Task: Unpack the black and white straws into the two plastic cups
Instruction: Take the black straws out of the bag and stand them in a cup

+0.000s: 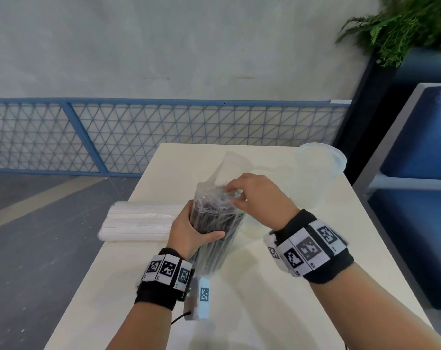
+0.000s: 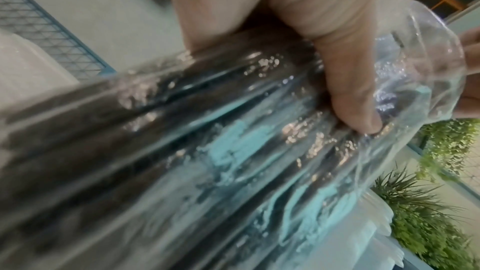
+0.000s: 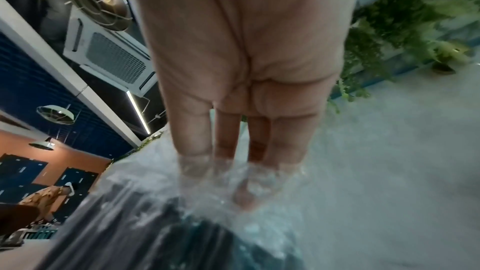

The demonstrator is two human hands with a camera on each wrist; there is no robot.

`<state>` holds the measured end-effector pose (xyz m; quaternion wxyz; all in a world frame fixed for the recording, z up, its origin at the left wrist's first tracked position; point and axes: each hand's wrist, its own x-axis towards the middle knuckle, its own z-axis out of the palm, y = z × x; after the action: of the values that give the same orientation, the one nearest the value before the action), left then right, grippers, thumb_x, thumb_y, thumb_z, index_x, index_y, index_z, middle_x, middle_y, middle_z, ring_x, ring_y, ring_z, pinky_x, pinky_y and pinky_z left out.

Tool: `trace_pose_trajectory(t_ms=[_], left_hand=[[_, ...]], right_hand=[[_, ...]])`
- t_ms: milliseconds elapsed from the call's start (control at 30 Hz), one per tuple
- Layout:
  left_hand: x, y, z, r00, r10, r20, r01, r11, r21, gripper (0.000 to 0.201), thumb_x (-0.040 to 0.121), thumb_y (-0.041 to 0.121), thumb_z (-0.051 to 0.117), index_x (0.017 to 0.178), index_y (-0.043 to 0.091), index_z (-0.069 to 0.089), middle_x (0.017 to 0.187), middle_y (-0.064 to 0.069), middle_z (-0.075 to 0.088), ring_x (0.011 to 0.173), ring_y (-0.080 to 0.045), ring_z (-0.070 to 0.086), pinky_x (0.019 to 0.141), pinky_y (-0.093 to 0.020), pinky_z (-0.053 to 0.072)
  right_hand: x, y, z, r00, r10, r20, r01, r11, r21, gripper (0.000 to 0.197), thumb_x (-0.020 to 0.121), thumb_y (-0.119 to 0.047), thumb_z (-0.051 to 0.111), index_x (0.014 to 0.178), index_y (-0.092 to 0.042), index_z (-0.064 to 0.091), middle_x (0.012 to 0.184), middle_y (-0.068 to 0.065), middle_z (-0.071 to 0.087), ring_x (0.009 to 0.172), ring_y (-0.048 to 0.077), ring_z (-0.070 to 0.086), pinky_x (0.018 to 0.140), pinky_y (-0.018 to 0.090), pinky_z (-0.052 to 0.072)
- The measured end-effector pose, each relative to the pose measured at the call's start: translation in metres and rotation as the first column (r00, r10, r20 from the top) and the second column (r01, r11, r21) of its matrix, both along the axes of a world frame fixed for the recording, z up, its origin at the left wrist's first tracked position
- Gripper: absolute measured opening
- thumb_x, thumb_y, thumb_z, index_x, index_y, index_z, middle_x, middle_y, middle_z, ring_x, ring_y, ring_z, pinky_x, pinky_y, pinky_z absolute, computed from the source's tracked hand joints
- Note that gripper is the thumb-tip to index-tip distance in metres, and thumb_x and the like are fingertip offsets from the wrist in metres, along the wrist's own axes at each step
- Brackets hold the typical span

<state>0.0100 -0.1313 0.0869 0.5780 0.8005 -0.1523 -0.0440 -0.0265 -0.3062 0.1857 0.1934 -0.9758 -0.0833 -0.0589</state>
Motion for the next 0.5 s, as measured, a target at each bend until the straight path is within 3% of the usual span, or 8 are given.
trace_pose_trajectory(t_ms=[133, 233, 333, 400, 500], left_hand=[[0.000, -0.001, -0.003, 1.000, -0.010, 0.006, 0.010, 1.000, -0.008, 0.068, 0.051, 0.015, 0.091, 0.097, 0.041, 0.048, 0.096, 0.014, 0.064, 0.083, 0.015, 0.059, 0.070, -0.005, 0.046], [-0.002, -0.003, -0.005, 1.000, -0.024, -0.018, 0.023, 0.999, -0.041, 0.067, 0.047, 0.028, 0.088, 0.099, 0.041, 0.048, 0.098, 0.012, 0.065, 0.086, 0.011, 0.061, 0.072, -0.007, 0.047], [-0.001, -0.005, -0.005, 0.998, -0.042, -0.040, 0.039, 0.997, -0.071, 0.069, 0.044, 0.037, 0.087, 0.102, 0.040, 0.050, 0.099, 0.012, 0.066, 0.090, 0.006, 0.063, 0.076, -0.011, 0.049], [0.000, -0.006, -0.005, 0.998, -0.034, -0.046, 0.031, 0.997, -0.070, 0.066, 0.048, 0.027, 0.090, 0.100, 0.040, 0.051, 0.098, 0.011, 0.067, 0.089, 0.004, 0.064, 0.077, -0.015, 0.049], [0.001, -0.007, -0.006, 0.998, -0.004, -0.055, 0.002, 0.999, -0.051, 0.060, 0.055, 0.016, 0.089, 0.096, 0.039, 0.052, 0.096, 0.011, 0.068, 0.087, 0.005, 0.064, 0.077, -0.016, 0.049]], right_hand=[[0.002, 0.009, -0.004, 0.999, 0.003, -0.044, -0.008, 0.993, -0.114, 0.039, 0.085, -0.022, 0.061, 0.123, -0.020, 0.055, 0.119, 0.007, 0.053, 0.105, 0.025, 0.055, 0.082, 0.028, 0.042], [0.005, 0.014, -0.011, 0.998, 0.020, -0.055, -0.026, 0.993, -0.113, 0.038, 0.086, -0.017, 0.059, 0.124, -0.016, 0.053, 0.113, 0.010, 0.055, 0.100, 0.029, 0.056, 0.074, 0.029, 0.038], [0.005, 0.015, -0.020, 1.000, 0.018, 0.011, -0.017, 1.000, -0.007, 0.021, 0.085, -0.010, 0.056, 0.106, -0.010, 0.060, 0.092, 0.008, 0.055, 0.086, 0.029, 0.055, 0.066, 0.027, 0.035], [0.006, 0.013, -0.026, 0.998, -0.015, 0.056, 0.010, 0.995, 0.102, 0.011, 0.083, -0.005, 0.056, 0.090, -0.007, 0.063, 0.074, -0.001, 0.049, 0.073, 0.022, 0.050, 0.059, 0.022, 0.030], [0.008, 0.007, -0.030, 0.994, -0.069, 0.082, 0.045, 0.965, 0.260, 0.009, 0.077, 0.000, 0.062, 0.082, -0.006, 0.068, 0.074, 0.000, 0.062, 0.068, 0.013, 0.049, 0.056, 0.014, 0.032]])
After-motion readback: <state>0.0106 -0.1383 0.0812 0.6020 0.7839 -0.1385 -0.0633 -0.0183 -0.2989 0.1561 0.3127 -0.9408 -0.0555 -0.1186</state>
